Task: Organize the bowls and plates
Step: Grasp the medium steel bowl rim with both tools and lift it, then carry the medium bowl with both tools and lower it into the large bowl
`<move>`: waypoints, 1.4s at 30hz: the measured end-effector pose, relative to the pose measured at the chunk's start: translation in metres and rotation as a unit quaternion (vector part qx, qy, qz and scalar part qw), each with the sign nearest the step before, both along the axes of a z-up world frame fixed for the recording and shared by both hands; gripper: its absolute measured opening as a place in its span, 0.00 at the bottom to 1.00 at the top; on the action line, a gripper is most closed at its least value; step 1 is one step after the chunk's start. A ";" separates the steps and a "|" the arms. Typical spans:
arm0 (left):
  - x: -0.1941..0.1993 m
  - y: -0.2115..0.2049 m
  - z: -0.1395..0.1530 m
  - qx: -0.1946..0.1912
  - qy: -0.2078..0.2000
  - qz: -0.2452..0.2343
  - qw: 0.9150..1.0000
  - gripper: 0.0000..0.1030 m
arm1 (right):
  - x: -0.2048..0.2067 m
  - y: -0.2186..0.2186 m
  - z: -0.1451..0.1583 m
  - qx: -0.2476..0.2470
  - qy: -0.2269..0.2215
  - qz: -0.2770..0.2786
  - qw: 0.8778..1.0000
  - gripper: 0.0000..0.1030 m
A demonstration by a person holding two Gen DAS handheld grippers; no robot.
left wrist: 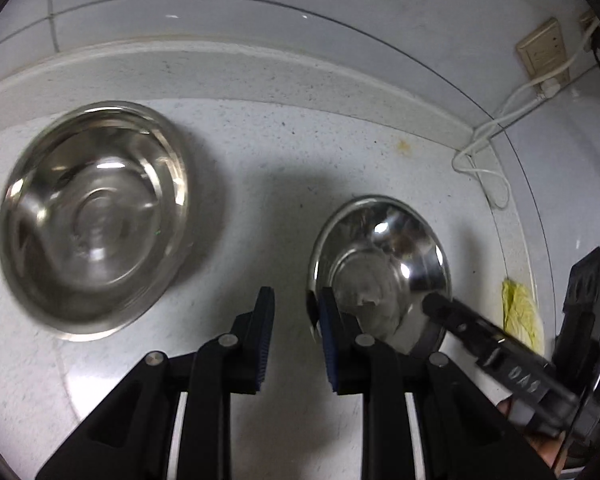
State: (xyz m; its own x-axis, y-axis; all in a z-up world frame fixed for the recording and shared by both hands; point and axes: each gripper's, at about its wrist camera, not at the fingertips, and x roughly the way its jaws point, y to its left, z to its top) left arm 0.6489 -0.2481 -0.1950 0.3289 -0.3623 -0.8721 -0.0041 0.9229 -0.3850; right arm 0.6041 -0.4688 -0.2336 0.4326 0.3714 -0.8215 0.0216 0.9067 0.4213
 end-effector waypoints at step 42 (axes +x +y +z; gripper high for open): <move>-0.329 0.060 0.072 -0.067 0.001 -0.064 0.996 0.08 | -0.308 0.052 0.067 0.026 -0.072 0.064 0.995 0.11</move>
